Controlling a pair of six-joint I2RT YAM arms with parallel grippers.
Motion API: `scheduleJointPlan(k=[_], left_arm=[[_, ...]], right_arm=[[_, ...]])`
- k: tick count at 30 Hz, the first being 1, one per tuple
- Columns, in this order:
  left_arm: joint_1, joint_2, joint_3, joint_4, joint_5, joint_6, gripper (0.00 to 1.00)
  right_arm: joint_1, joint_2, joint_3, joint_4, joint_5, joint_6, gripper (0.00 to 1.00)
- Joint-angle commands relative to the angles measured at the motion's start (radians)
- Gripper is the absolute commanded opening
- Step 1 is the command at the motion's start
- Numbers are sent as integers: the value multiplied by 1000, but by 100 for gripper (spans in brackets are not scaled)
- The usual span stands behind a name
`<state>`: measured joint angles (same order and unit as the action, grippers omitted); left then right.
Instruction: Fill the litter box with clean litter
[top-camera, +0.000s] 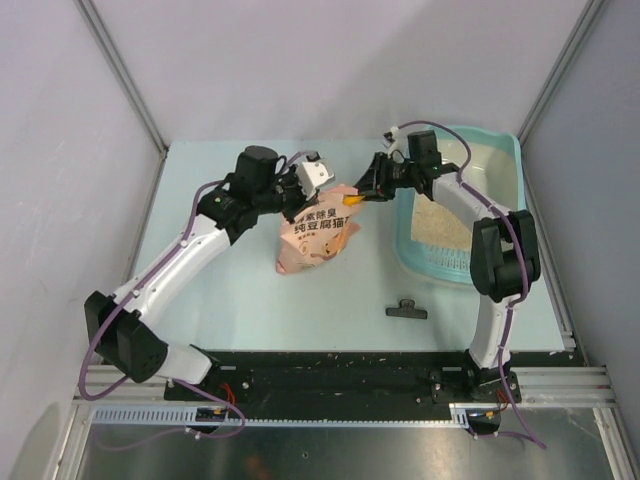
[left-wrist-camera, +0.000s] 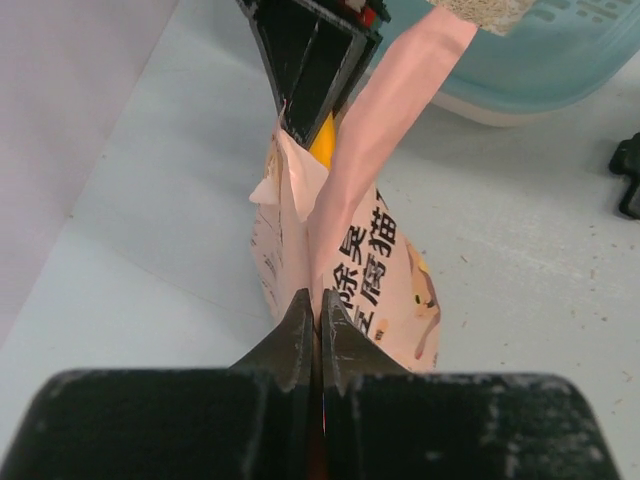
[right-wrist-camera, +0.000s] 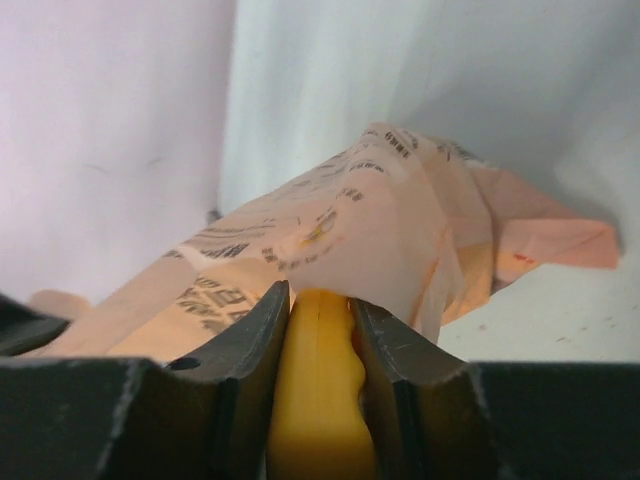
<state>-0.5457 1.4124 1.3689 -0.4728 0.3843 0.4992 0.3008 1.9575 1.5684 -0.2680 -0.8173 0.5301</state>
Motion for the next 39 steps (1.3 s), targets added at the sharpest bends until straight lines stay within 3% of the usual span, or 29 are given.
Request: scheduleJointPlan(k=[1, 7, 12, 17, 24, 30, 39], left_arm=[[-10, -63, -4, 86, -38, 90, 0], [-2, -69, -11, 89, -67, 168, 0], [7, -70, -7, 88, -96, 220, 0], [6, -72, 7, 89, -108, 323, 0], [23, 6, 99, 129, -101, 519, 0], [33, 56, 171, 155, -91, 532, 0], [-8, 17, 118, 204, -91, 569, 0]], right_arm=[[-45, -5, 7, 107, -249, 246, 0], [-80, -22, 24, 174, -355, 329, 0], [-97, -16, -60, 352, -433, 450, 0], [-152, -8, -94, 507, -398, 577, 0], [-230, -63, -97, 483, -332, 608, 0], [-229, -43, -128, 492, -345, 636, 0], [-244, -20, -179, 728, -353, 791, 0]])
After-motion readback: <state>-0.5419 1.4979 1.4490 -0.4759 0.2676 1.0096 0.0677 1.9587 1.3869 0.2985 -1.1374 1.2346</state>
